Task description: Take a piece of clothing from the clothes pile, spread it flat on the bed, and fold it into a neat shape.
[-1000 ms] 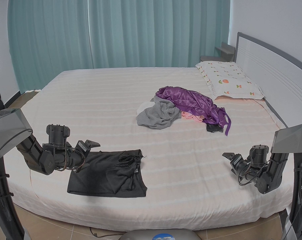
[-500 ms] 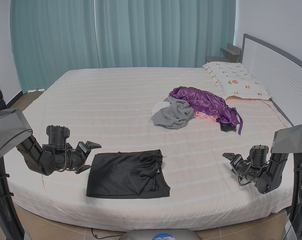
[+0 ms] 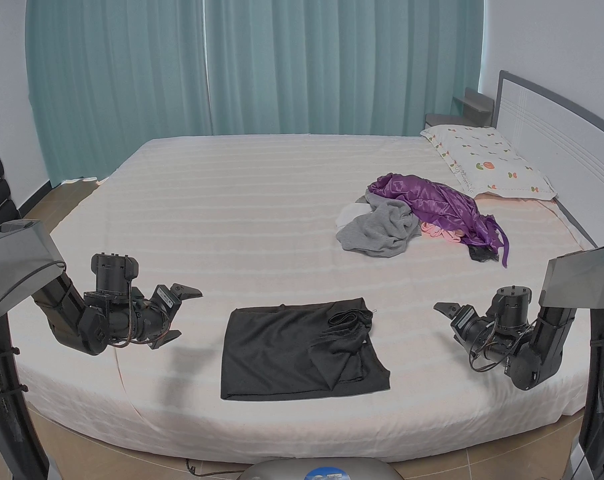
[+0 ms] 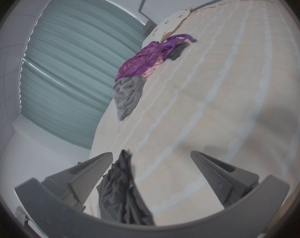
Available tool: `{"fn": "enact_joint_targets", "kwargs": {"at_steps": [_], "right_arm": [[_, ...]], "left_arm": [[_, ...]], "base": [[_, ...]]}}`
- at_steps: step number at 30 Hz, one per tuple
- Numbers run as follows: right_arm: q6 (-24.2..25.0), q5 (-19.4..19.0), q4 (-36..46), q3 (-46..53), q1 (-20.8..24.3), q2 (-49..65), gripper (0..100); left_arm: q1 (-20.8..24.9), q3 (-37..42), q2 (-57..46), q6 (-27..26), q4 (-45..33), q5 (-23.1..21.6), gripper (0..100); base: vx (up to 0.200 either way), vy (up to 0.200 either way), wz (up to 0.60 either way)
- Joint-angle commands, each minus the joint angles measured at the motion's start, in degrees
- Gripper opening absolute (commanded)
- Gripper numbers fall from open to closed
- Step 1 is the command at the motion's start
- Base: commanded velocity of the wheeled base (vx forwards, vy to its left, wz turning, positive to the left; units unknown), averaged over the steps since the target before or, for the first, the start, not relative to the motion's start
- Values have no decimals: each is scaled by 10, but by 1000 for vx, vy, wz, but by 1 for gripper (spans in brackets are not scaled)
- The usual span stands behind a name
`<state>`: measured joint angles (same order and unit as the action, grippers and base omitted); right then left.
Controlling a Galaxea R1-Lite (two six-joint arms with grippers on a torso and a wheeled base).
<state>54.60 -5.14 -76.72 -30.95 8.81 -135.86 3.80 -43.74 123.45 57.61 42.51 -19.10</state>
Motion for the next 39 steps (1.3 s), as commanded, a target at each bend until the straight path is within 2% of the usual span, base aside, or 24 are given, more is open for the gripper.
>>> {"fn": "enact_joint_targets", "kwargs": {"at_steps": [1, 2, 3, 4, 6, 11, 15, 18, 24, 31, 35, 39], "right_arm": [[-9, 47, 10, 17, 82, 55, 100], [-16, 57, 20, 12, 103, 61, 100], [-16, 57, 20, 12, 103, 61, 100], [-36, 66, 60, -1, 136, 71, 100], [-61, 76, 120, -36, 169, 75, 100], [-114, 119, 250, -140, 205, 50, 100], [-167, 135, 335, -204, 208, 39, 100], [-212, 166, 425, -264, 205, 17, 100], [-290, 189, 476, -297, 198, -10, 100], [-297, 193, 499, -344, 203, -27, 100], [-299, 197, 531, -365, 219, -34, 100], [-299, 198, 568, -367, 218, -40, 100]], "left_arm": [[1, 26, 3, 1, 39, -1, 100], [1, 30, 3, 1, 46, -1, 100], [1, 30, 3, 1, 46, -1, 100], [2, 35, 3, 1, 50, -2, 100], [2, 35, 3, 1, 51, -2, 100], [3, 34, 6, -1, 52, -1, 100], [3, 35, 7, -2, 52, -1, 100], [3, 35, 8, -9, 52, -1, 100], [4, 37, 10, -18, 52, 1, 100], [4, 37, 10, -18, 52, 1, 100], [4, 37, 11, -19, 52, 2, 100], [4, 37, 11, -19, 52, 2, 100]], "base": [[0, 200, 0], [0, 200, 0], [0, 200, 0], [0, 200, 0], [0, 200, 0], [0, 40, 0], [0, 0, 0], [0, 0, 0], [0, 0, 0], [0, 0, 0], [0, 0, 0], [0, 0, 0]]}}
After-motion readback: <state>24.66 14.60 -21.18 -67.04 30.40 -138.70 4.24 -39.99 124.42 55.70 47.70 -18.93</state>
